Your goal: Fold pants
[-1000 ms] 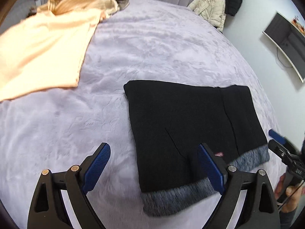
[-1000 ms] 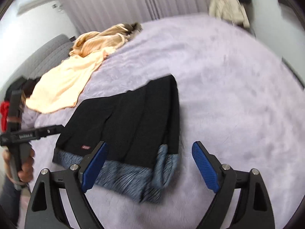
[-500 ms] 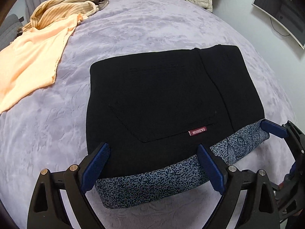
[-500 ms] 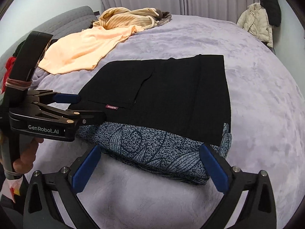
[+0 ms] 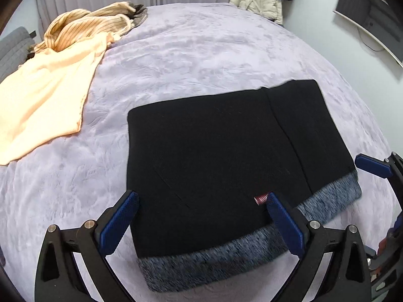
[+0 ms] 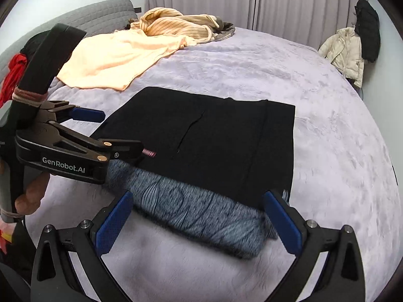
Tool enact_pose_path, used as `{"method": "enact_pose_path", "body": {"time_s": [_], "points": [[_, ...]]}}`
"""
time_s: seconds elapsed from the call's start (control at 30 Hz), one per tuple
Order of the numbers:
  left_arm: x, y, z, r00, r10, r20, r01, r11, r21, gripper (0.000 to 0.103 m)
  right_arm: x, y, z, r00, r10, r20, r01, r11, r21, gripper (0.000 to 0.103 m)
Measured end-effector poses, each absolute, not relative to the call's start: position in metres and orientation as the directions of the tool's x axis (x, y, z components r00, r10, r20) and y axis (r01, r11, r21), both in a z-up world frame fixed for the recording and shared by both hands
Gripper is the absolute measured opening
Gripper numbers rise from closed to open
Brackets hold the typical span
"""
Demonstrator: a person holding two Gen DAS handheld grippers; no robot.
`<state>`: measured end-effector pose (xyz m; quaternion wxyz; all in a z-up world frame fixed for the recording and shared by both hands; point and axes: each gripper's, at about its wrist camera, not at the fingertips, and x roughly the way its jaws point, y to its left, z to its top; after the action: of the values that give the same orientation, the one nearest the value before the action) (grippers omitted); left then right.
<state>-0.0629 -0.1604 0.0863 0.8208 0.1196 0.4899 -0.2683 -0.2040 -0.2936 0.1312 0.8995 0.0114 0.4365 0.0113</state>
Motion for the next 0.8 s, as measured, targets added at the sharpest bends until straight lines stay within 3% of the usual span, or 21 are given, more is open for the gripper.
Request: {"method": "enact_pose_path", "body": {"time_s": [0.1, 0.3, 0.53, 0.73, 0.8], "points": [[-0.045, -0.161, 0.080, 0.338, -0.319, -0.885, 0.526, 0.844, -0.104, 0.101, -0.184, -0.299, 0.127, 0.598, 0.054, -0.800, -0.017, 0.998, 0.055, 0.103], [-0.027, -0.171, 0.065, 0.344, -0.247, -0.906, 0.516, 0.856, -0.037, 0.102, -0.151, -0.304, 0.108, 0.530, 0.055, -0.846, -0.005, 0.998, 0.062, 0.103], [-0.009, -0.172, 0.073, 0.372, -0.232, -0.898, 0.485, 0.874, -0.025, 0.102, -0.154, -0.317, 0.135, 0.611, 0.059, -0.790, -0.015, 0.998, 0.063, 0.103], [0.048, -0.174, 0.058, 0.286, -0.215, -0.934, 0.334, 0.936, -0.114, 0.102, -0.105, -0.336, 0.131, 0.594, 0.083, -0.801, -0.019, 0.996, 0.089, 0.103], [0.054, -0.179, 0.060, 0.305, -0.198, -0.932, 0.325, 0.941, -0.094, 0.102, -0.091, -0.340, 0.127, 0.583, 0.090, -0.807, -0.020, 0.995, 0.097, 0.103]]}}
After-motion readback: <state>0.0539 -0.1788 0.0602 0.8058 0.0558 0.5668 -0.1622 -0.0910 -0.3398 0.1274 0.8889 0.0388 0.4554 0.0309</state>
